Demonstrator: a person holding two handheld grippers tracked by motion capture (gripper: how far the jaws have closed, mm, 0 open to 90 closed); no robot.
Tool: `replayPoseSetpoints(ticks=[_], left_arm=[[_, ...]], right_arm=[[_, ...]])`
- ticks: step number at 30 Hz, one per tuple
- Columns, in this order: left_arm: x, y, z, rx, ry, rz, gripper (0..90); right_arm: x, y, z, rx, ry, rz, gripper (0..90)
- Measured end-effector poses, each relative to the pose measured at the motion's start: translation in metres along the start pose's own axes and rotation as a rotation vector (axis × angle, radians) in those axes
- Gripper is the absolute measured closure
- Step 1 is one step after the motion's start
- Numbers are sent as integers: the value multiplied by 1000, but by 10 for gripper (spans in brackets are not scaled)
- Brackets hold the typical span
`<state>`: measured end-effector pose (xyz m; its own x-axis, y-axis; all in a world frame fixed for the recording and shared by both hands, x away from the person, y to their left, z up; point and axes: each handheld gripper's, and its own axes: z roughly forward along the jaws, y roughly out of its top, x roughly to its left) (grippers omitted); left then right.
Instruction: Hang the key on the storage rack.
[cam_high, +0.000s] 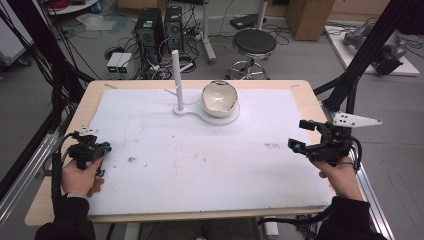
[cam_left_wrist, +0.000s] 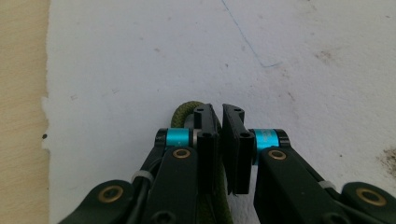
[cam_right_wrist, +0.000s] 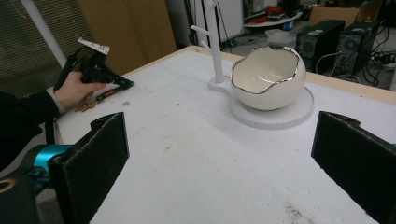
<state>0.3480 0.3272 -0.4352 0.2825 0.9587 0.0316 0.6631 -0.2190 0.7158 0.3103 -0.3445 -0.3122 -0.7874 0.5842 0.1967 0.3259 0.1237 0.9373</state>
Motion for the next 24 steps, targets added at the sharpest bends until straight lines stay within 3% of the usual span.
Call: replayPoseSetpoints(ticks=[2, 6, 14, 18, 24], left_arm=[[1, 2, -5, -8, -10, 13, 844], [2, 13, -29, -128, -70, -10, 844], [-9, 40, -87, -327, -157, 33, 845], [-12, 48, -104, -397, -220, 32, 845], [-18, 60, -123, -445, -302, 51, 846]], right_arm=[[0, 0, 0, 1, 0, 4, 31], [0, 0, 1, 1, 0, 1, 31], [1, 1, 1, 2, 0, -1, 32], [1, 1, 1, 0, -1, -6, 31], [1, 1, 2, 5, -2, -4, 31]])
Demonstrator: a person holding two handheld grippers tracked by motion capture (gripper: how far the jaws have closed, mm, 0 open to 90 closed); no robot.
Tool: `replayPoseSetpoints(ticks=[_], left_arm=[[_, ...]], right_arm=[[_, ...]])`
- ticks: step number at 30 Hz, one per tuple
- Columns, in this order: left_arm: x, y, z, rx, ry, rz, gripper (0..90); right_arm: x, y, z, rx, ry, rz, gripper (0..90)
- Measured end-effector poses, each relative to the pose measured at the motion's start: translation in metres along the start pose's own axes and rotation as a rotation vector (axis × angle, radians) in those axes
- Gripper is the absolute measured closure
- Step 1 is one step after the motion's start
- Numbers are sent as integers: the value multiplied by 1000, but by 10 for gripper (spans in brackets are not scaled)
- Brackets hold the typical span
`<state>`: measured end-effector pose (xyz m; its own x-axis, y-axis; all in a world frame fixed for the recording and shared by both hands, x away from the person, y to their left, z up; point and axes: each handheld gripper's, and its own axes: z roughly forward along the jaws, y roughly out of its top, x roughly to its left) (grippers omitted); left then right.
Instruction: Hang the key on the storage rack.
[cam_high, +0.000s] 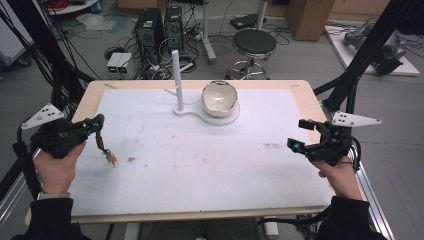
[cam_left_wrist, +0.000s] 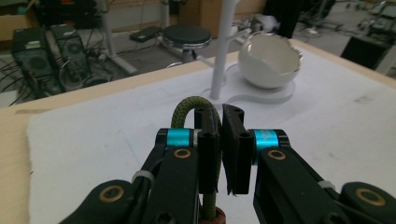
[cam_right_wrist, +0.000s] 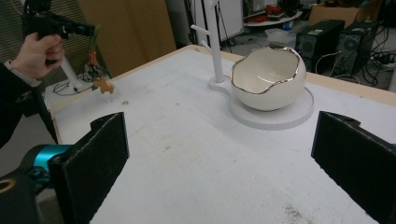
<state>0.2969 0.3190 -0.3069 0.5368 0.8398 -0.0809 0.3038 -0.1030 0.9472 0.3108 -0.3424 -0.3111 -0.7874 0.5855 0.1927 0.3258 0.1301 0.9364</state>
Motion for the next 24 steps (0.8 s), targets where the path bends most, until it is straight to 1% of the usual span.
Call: replayPoseSetpoints(ticks=[3, 5, 7, 8, 9, 11, 15, 17, 19, 24], left_arm=[[-4, 7, -4, -8, -23, 16, 846], [-6, 11, -5, -11, -41, 17, 845], [-7, 13, -5, -12, -55, 13, 845], [-8, 14, -5, -17, -60, -1, 846], [-8, 14, -4, -18, -67, -6, 845], [-10, 17, -1, -25, -74, -3, 845], [-17, 24, 11, -11, -80, 11, 845], [-22, 30, 19, 4, -87, 21, 845], [-26, 36, 26, 6, -95, 32, 845], [-35, 49, 52, 25, -111, 51, 845]], right_arm=[[0, 0, 0, 0, -1, -1, 32], [1, 0, 0, 0, 0, 3, 32], [1, 0, 1, 2, -1, 1, 32], [1, 0, 1, 1, 0, 4, 31], [1, 1, 2, 1, 0, -5, 31], [1, 1, 3, 2, 3, 0, 31], [1, 3, 4, -1, 13, -2, 31], [0, 3, 5, -5, 15, -3, 31], [0, 3, 5, -4, 18, -1, 31], [-1, 4, 8, -6, 23, -2, 32]])
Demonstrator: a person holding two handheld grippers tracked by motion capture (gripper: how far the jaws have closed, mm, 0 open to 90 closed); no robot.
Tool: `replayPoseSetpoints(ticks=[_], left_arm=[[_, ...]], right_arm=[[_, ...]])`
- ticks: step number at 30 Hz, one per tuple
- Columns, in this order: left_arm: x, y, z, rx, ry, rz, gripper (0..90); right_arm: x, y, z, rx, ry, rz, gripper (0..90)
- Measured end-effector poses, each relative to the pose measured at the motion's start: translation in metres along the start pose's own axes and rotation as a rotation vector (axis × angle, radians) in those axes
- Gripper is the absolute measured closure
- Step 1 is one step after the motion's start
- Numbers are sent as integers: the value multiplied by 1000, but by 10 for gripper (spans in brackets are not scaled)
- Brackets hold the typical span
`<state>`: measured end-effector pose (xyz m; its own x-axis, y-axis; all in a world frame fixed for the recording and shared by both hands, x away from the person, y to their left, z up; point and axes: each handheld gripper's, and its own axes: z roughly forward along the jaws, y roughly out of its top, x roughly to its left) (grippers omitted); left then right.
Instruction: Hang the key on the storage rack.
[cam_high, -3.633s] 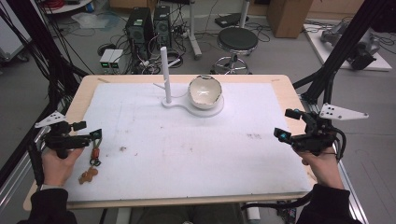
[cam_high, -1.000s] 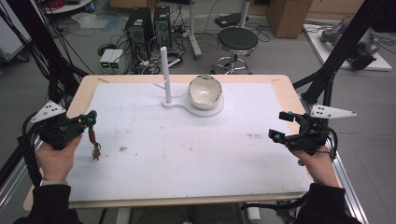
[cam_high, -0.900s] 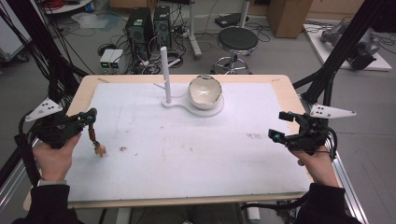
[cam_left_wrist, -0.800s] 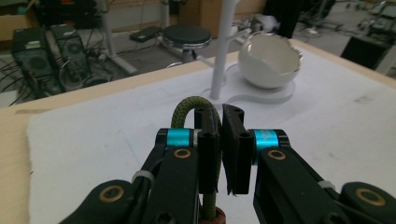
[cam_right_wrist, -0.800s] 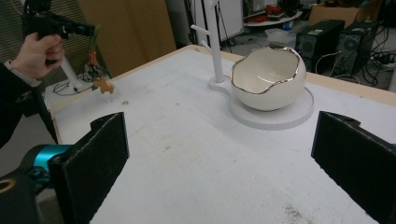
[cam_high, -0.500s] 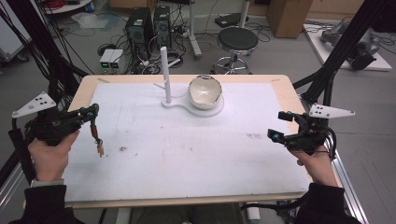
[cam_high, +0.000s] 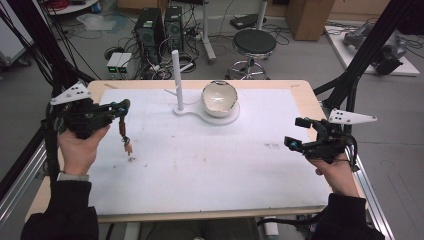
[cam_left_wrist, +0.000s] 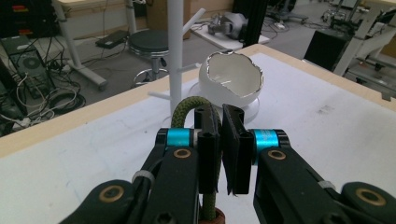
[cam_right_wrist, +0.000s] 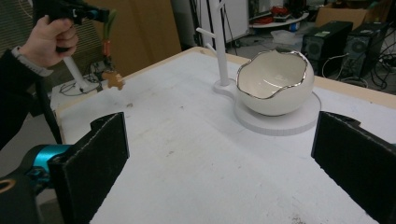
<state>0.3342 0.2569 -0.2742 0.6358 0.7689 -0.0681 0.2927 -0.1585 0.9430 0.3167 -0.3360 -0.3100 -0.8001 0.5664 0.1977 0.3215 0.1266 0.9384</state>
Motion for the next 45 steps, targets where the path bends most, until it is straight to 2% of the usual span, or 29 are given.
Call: replayPoseSetpoints(ticks=[2, 9, 14, 19, 24, 26, 30, 42, 45], left_arm=[[-2, 3, 12, 3, -11, 16, 845], [-4, 17, 55, 28, -56, 20, 845], [-7, 30, 82, 43, -71, 27, 845], [-11, 40, 107, 60, -68, 33, 845], [-8, 45, 131, 90, -36, 25, 845], [-4, 45, 138, 99, -19, 8, 845], [2, 40, 149, 99, -11, -29, 845], [2, 30, 173, 144, 37, -35, 845], [1, 29, 176, 149, 34, -35, 845]], right_arm=[[0, 0, 2, 6, -1, -3, 31], [2, 1, 4, 18, 4, -6, 31], [2, 2, 1, 7, 6, -1, 31], [2, 1, -3, -3, 5, 4, 31], [2, 0, -10, -21, 5, 4, 31], [2, 0, -10, -18, 4, 6, 32], [1, -2, -11, -15, 1, 9, 31], [1, -4, -17, -21, 3, 14, 31], [1, -4, -17, -20, 2, 15, 31]])
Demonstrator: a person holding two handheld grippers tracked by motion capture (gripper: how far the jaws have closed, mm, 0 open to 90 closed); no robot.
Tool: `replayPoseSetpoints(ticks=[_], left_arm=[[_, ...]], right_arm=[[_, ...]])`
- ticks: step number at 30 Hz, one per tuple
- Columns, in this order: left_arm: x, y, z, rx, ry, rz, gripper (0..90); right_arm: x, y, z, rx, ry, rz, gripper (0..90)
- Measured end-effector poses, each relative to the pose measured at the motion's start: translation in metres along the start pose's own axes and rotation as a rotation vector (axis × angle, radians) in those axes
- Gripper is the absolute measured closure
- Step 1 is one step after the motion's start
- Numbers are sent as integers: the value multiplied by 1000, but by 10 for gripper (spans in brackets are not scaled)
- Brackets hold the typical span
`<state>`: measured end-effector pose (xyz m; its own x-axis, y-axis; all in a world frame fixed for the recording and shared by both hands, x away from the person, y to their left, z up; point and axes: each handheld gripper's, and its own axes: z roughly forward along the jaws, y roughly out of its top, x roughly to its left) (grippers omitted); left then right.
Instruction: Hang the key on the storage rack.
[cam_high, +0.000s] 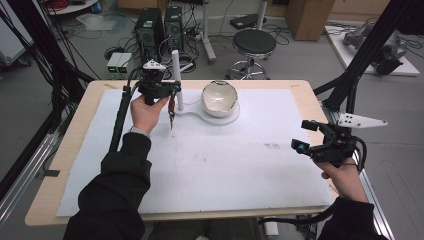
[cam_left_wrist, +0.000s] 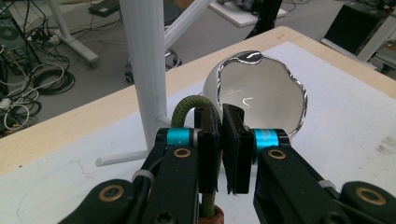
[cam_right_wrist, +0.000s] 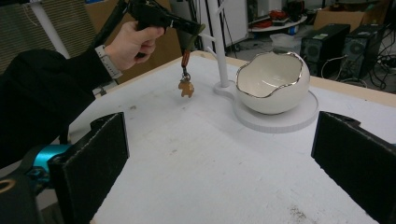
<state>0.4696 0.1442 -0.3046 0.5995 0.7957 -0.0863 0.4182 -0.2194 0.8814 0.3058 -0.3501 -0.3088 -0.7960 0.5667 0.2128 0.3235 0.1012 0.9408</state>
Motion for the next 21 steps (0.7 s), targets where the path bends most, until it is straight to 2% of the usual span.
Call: replayPoseSetpoints(ticks=[3, 12, 15, 19, 21], left_arm=[[0, 0, 3, -5, -1, -11, 844], [-1, 0, 2, 0, 6, -10, 837], [-1, 1, 0, -19, 12, -17, 819], [2, 3, -5, -43, 7, -37, 674], [5, 3, -8, -46, -14, -61, 545]], right_arm=[[-1, -1, 1, 1, 0, 2, 31], [-1, -2, 2, 5, -1, 4, 32], [-1, -2, 2, 10, 1, 9, 31], [-1, -2, 2, 8, 0, 9, 31], [-1, -2, 3, 10, 2, 10, 31]])
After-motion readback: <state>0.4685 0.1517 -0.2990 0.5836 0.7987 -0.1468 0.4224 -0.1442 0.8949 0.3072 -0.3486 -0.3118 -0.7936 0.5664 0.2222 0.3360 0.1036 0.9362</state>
